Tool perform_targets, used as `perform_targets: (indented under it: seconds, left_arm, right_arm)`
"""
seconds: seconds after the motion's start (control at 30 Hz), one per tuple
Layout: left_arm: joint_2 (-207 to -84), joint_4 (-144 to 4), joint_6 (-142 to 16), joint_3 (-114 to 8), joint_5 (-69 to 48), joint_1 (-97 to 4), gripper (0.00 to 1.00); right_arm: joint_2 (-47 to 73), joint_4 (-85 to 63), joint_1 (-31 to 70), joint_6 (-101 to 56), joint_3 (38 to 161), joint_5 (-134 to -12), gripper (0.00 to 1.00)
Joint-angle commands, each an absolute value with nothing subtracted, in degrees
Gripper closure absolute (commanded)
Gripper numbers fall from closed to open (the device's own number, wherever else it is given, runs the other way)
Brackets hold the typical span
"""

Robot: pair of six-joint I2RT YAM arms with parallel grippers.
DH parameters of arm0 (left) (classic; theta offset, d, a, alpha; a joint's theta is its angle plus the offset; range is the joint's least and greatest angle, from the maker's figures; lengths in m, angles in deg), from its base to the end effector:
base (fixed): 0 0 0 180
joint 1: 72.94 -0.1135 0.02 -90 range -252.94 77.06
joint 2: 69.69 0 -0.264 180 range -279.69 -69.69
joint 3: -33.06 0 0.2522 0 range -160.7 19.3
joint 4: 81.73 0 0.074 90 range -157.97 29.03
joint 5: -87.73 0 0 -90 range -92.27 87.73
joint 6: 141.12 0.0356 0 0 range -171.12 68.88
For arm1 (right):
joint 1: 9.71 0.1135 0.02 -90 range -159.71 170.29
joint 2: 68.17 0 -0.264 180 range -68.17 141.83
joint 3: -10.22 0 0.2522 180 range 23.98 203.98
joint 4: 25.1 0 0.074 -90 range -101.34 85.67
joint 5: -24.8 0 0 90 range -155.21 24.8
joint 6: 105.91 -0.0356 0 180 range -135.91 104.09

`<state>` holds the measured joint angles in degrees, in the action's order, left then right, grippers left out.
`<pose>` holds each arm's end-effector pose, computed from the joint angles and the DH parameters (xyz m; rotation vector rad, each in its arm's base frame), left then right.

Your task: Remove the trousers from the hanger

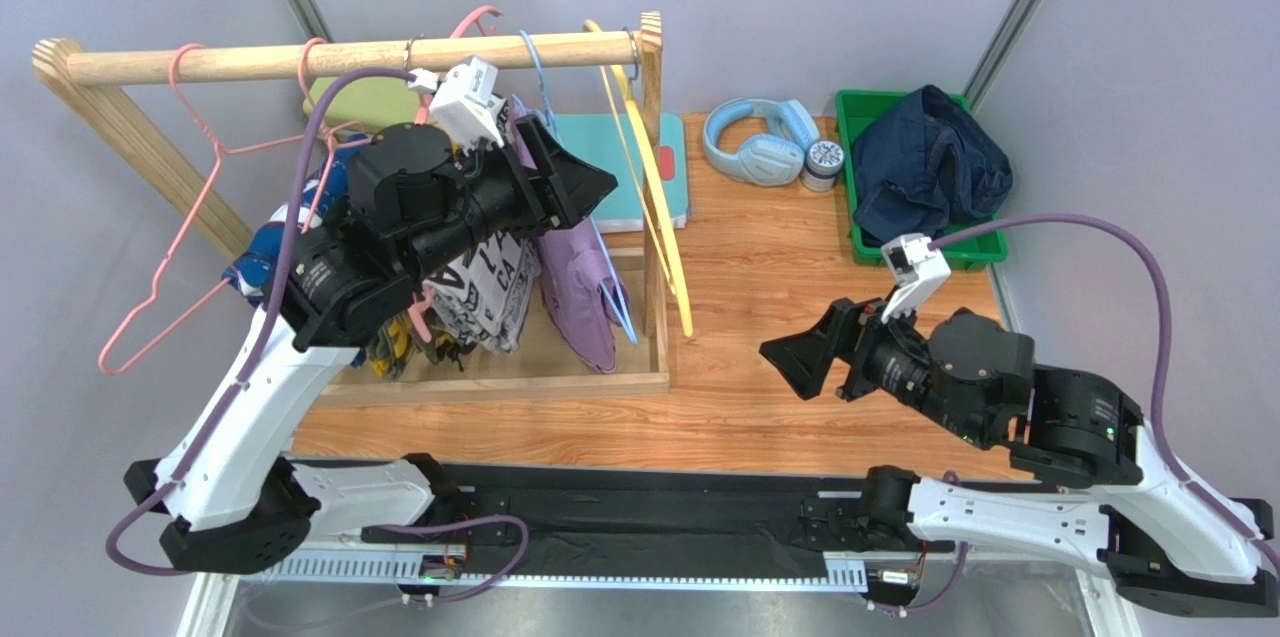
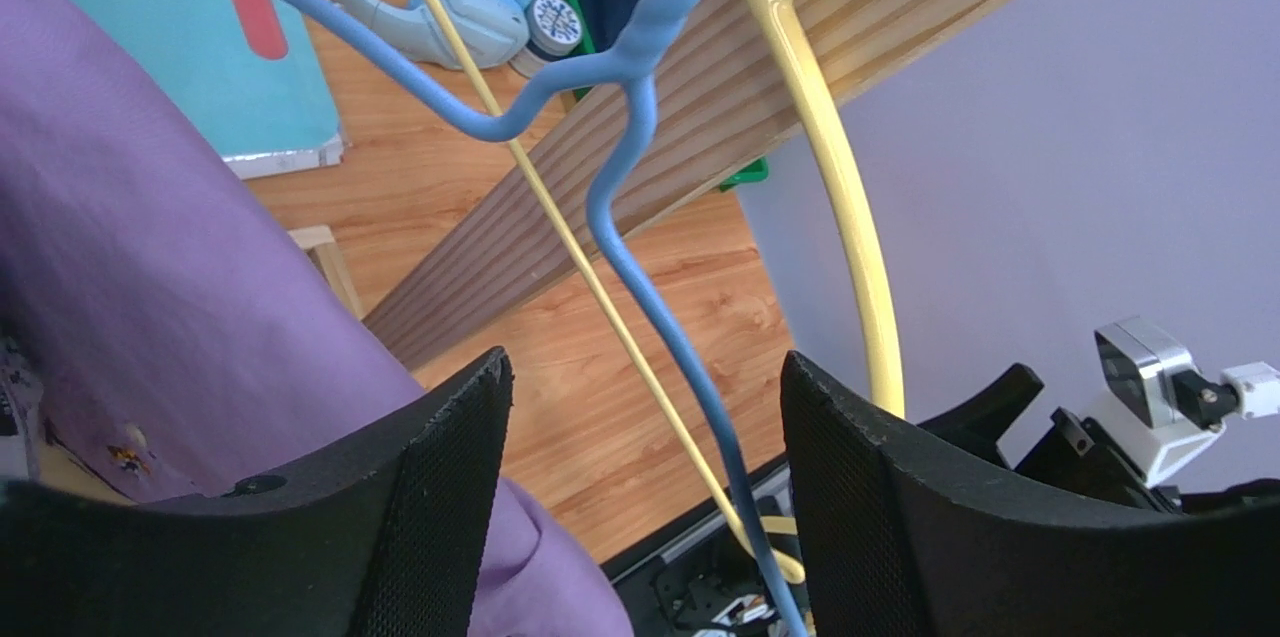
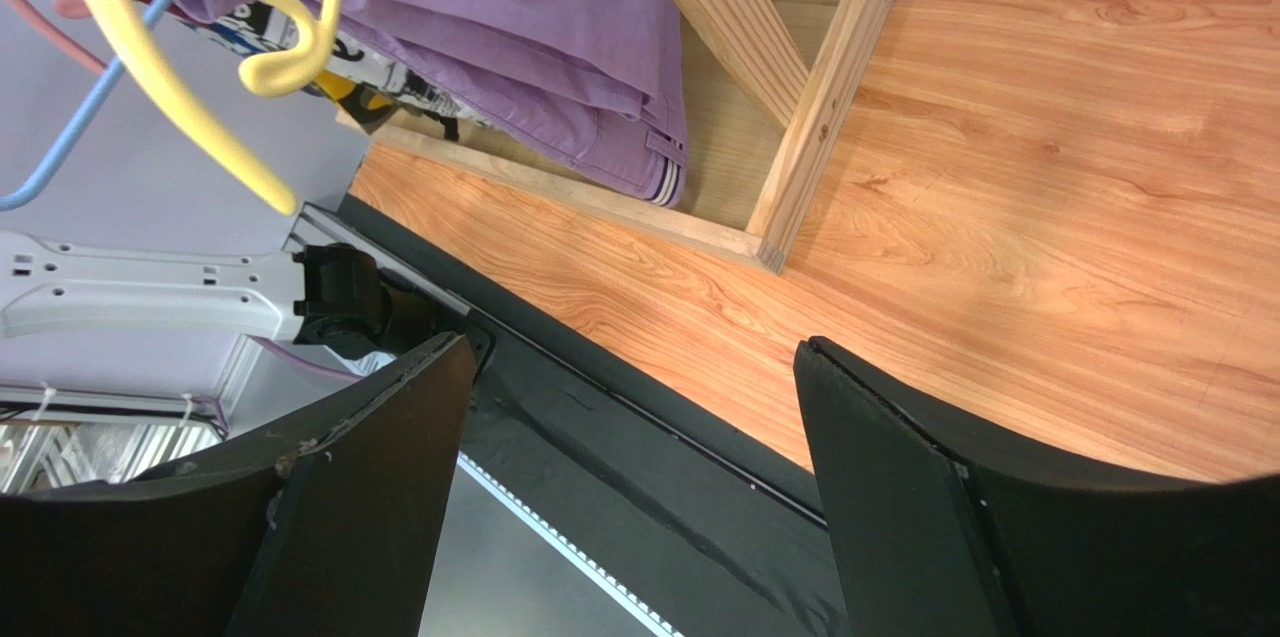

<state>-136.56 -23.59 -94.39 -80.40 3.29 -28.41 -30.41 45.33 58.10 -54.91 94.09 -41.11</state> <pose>0.1427 -0.1356 0.5176 -0.0540 1.8875 -1.0020 0.0449 0.0715 0.4131 -0.2337 2.0311 0.7919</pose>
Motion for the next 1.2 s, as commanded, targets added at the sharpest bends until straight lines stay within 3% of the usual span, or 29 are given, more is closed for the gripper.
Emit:
perform_targets:
  seconds: [0.0,0.13,0.23,0.27,0.47,1.17]
  left_arm:
    - [-133.67,-28.58,-94.36,-78.17,5.20,-28.29,0.34]
    - [-133.49,-30.53,-94.62,-76.94,5.03,-28.38,0.44]
    - [-133.67,-31.32,-95.59,-76.59,3.10,-29.17,0.56]
    - [-133.41,-31.50,-96.38,-76.32,3.09,-29.35,0.66]
    - [-132.44,-33.52,-97.52,-76.49,0.63,-30.31,1.00]
    - [-128.31,-25.26,-99.55,-92.32,-7.99,-30.40,1.00]
  right_arm:
    - [-32.92,43.25,58.32,-52.56,93.68,-40.77,0.16]
    - [-33.10,43.24,58.41,-52.03,93.94,-40.77,0.16]
    - [-32.83,43.33,58.41,-51.77,94.20,-41.39,0.16]
    - [-32.75,43.42,58.41,-51.86,94.38,-41.39,0.17]
    - [-32.92,44.21,58.41,-51.77,95.08,-41.21,0.17]
    - [-29.76,44.30,58.41,-40.17,98.68,-49.38,0.17]
